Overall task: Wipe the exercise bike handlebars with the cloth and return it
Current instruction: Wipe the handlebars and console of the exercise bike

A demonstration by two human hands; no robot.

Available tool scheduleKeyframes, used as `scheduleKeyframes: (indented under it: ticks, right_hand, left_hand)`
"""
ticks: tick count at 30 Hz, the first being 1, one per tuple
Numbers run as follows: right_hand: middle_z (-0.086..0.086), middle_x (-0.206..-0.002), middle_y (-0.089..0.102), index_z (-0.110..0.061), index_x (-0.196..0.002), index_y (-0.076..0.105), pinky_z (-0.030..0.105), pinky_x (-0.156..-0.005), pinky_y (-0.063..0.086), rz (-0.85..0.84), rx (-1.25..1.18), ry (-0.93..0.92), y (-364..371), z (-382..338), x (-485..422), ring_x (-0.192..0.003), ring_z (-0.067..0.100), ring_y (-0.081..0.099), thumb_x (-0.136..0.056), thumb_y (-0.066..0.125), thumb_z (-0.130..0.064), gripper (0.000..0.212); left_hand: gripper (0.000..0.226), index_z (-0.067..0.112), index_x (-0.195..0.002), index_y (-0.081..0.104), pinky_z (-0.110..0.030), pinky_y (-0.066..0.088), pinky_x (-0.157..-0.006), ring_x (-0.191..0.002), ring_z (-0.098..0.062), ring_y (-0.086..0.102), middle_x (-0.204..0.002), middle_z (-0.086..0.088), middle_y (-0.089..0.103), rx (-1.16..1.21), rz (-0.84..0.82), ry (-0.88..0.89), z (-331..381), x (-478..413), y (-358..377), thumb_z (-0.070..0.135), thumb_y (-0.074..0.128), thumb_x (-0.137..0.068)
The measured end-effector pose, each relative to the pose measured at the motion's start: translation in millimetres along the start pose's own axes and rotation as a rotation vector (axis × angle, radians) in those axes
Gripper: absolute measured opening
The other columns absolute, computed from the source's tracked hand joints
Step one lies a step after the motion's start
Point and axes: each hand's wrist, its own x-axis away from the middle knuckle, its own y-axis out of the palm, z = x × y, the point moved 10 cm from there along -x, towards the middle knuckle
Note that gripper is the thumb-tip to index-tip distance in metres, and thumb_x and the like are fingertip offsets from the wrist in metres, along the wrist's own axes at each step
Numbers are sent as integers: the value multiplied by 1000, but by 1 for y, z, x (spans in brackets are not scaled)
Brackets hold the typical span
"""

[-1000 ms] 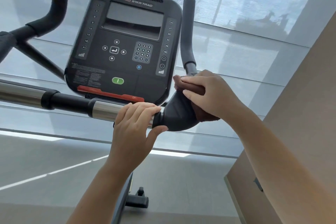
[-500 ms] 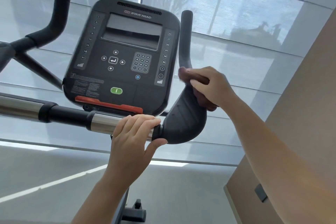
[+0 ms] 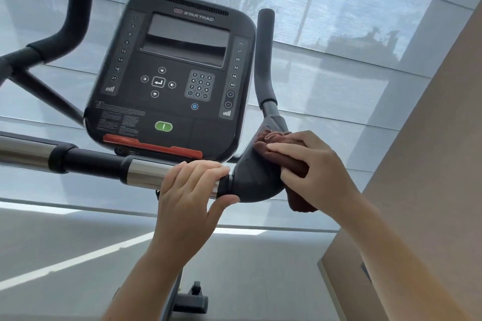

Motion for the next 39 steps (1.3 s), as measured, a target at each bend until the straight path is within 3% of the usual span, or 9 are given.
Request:
scheduleKeyframes:
  ticks: [4, 7, 11, 18, 25, 29, 32, 36, 39]
  right_hand:
    - [-4, -109, 62, -29, -109, 67, 20, -93, 42, 42, -131, -29, -15, 5, 3, -104, 7, 55, -71, 59, -10, 43]
    - [2, -110, 63, -23, -113, 65, 15, -94, 40, 251, -168, 47, -39, 28, -24, -104, 9, 56, -78, 61, -4, 40]
    - [1, -109, 66, -26, -114, 64, 33, -98, 44, 74, -378, 222, -8, 53, -51, -104, 14, 59, -87, 59, -18, 28]
    - [-11, -100, 57, -38, -105, 65, 32, -92, 46, 98, -336, 227, -7, 46, -28, -99, 11, 57, -89, 57, -25, 22]
    - [-4, -109, 51, -34, -111, 64, 1, -86, 38, 198, -215, 201, 1, 21, 33, -95, 1, 51, -83, 63, -18, 33]
    - [-2, -105, 55, -27, -110, 66, 3, -87, 38, 262, -148, 94, -15, 13, 31, -92, 0, 53, -81, 65, -14, 32]
    - [1, -107, 58, -26, -115, 63, 4, -88, 36, 372, -189, 224, -38, 45, -3, -95, 4, 51, -85, 61, -14, 32]
    - [-7, -119, 63, -23, -116, 63, 23, -103, 38, 73, -382, 298, -4, 62, -34, -112, 5, 55, -90, 52, -12, 31]
    - [-10, -116, 63, -27, -111, 65, 30, -106, 38, 115, -420, 296, -4, 59, -19, -113, 5, 55, -90, 53, -11, 30]
  left_hand:
    - [45, 6, -94, 68, -37, 34, -92, -94, -29, 64, -96, -6, 70, -12, -11, 5, 1, -1, 0, 45, 49, -82]
    - [44, 6, -93, 68, -36, 33, -92, -93, -30, 64, -95, -7, 71, -14, -21, -3, 1, -1, -1, 44, 49, -81]
    - [43, 6, -92, 68, -38, 35, -91, -93, -30, 64, -95, -6, 71, -6, -11, -9, 2, 0, -2, 43, 49, -82]
    - [43, 3, -91, 68, -38, 34, -90, -92, -32, 64, -93, -9, 71, -9, -2, -24, 4, -2, -2, 41, 48, -82]
    - [41, 2, -92, 67, -39, 35, -90, -94, -32, 64, -95, -10, 70, 17, -17, -41, 6, -2, -4, 38, 51, -81]
    - [41, 4, -94, 67, -38, 33, -91, -96, -32, 63, -96, -9, 70, 25, -33, -47, 5, -2, -4, 39, 52, -80]
    - [41, 4, -94, 67, -37, 33, -91, -95, -31, 64, -96, -9, 70, 25, -36, -47, 5, -3, -4, 39, 52, -80]
    - [41, 4, -92, 67, -37, 34, -89, -93, -30, 64, -94, -8, 70, 40, -22, -52, 5, -3, -5, 40, 53, -79]
    - [42, 4, -90, 67, -35, 33, -88, -91, -32, 64, -93, -9, 71, 42, -14, -68, 2, -4, -5, 41, 52, -79]
